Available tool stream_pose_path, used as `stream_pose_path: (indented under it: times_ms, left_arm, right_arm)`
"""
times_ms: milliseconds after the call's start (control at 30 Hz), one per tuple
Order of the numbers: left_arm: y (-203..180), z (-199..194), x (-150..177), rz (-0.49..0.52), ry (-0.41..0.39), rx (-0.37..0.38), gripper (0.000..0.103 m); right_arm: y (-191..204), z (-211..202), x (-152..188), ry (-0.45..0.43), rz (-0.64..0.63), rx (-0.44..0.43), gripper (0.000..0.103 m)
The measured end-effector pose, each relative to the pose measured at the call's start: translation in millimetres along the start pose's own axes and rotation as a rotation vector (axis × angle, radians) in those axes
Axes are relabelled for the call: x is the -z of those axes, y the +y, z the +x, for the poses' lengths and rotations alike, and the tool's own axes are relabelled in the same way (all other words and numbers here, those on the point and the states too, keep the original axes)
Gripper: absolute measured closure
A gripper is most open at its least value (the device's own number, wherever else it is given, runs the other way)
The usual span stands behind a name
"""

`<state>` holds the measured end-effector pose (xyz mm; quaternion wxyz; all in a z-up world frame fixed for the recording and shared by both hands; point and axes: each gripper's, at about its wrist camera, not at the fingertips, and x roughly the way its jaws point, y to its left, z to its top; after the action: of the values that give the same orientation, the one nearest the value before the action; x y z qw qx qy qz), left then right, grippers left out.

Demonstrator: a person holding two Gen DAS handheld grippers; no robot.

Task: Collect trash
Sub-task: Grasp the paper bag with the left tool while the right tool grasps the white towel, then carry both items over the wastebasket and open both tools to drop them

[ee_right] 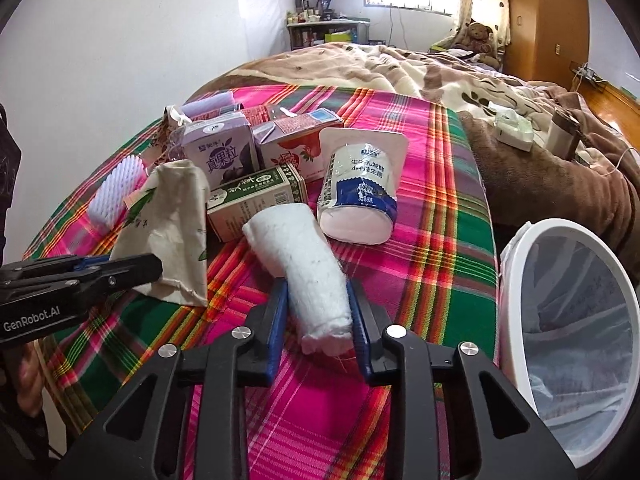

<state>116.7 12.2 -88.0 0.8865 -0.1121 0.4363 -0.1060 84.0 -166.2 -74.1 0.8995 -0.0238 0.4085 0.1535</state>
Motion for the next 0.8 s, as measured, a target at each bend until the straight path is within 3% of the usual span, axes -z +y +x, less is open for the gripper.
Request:
stream_pose_path:
  times_ms: [200, 600, 700, 800]
  left_arm:
    - [-3.3, -10.4, -3.3, 0.027, -0.019, -0.002, 0.092]
    - [-2.1, -17.0, 0.3, 0.020, -0.023, 0.033, 0.093]
    - [-9.8, -20.7, 0.9, 0.049, -0.053, -0.002, 0.093]
    - [-17.2, -27.7, -0.2, 0.050, -0.059, 0.046, 0.093]
  right_arm:
    - [0.8, -4.7, 2.5, -0.019, 0.016, -0.011, 0.075]
    - [-9.7, -31.3, 8.7, -0.085, 0.084, 0.020, 0.075]
    - [-13.9, -39.4, 9.6, -0.108, 0.105, 0.022, 0.075]
    - [-19.0, -47.1, 12.1, -0.127, 0.118, 0.033, 0.075]
